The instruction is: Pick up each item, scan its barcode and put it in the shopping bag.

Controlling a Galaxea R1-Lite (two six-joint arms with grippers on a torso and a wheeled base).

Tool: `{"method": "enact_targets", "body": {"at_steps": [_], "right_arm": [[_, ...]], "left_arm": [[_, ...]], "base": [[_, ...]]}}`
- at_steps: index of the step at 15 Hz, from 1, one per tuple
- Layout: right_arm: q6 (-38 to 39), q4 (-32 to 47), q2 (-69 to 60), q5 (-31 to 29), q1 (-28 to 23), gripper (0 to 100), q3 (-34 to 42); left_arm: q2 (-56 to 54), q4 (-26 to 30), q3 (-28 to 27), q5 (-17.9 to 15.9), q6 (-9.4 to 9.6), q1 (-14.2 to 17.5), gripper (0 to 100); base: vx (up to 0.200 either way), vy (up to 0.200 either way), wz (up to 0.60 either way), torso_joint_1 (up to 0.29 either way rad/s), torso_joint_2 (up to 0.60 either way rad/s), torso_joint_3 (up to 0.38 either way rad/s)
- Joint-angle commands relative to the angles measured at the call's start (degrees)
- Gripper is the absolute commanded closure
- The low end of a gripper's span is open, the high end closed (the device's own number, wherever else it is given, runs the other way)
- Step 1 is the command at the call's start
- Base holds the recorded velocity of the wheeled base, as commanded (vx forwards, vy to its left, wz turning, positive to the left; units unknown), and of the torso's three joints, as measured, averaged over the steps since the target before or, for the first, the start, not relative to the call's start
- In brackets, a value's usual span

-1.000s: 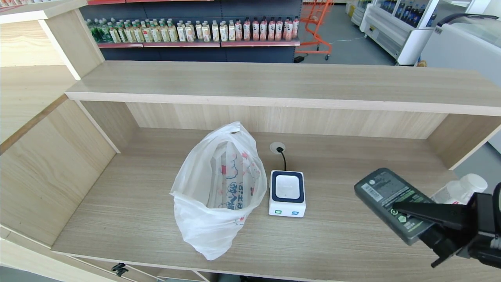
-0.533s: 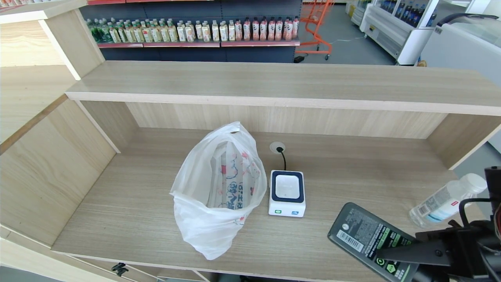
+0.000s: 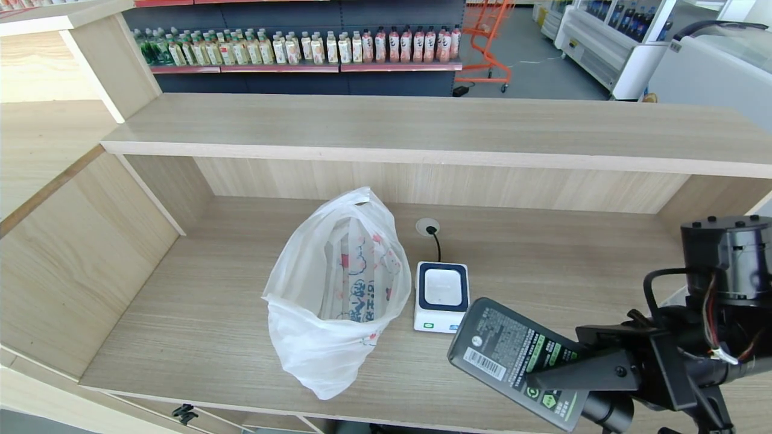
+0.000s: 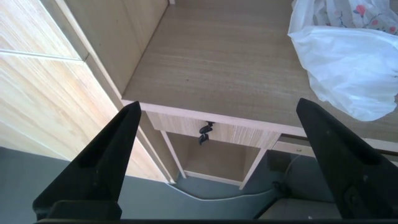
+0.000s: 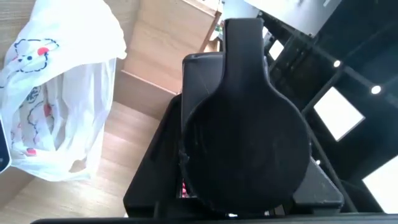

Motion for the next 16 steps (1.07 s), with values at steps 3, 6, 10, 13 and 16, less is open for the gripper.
{"method": "enact_targets", "body": {"at_steps": [3, 6, 10, 13, 16], "right_arm": [[-3.8, -0.1, 1.9, 0.0, 0.2, 100, -0.3], [-3.8, -0.2, 1.3, 0.0, 0.0, 100, -0.4], [-3.8, -0.2, 0.9, 0.0, -0.1, 100, -0.4], [-2.3, 0.0, -0.8, 0.0, -0.1, 100, 0.3], [21.7, -0.3, -6.0, -0.2, -0.8, 100, -7.0]], "left_arm": [[0.0, 0.0, 0.0, 0.0, 0.02, 0.0, 0], [0.0, 0.0, 0.0, 0.0, 0.02, 0.0, 0], [0.0, 0.0, 0.0, 0.0, 0.02, 0.0, 0], [0.0, 0.0, 0.0, 0.0, 0.02, 0.0, 0], [0.0, 0.0, 0.0, 0.0, 0.02, 0.0, 0]], "base": [[0.0, 0.0, 0.0, 0.0, 0.0, 0.0], [0.0, 0.0, 0.0, 0.0, 0.0, 0.0], [0.0, 0.0, 0.0, 0.0, 0.0, 0.0], [0.0, 0.0, 0.0, 0.0, 0.0, 0.0], [0.0, 0.0, 0.0, 0.0, 0.0, 0.0]]}}
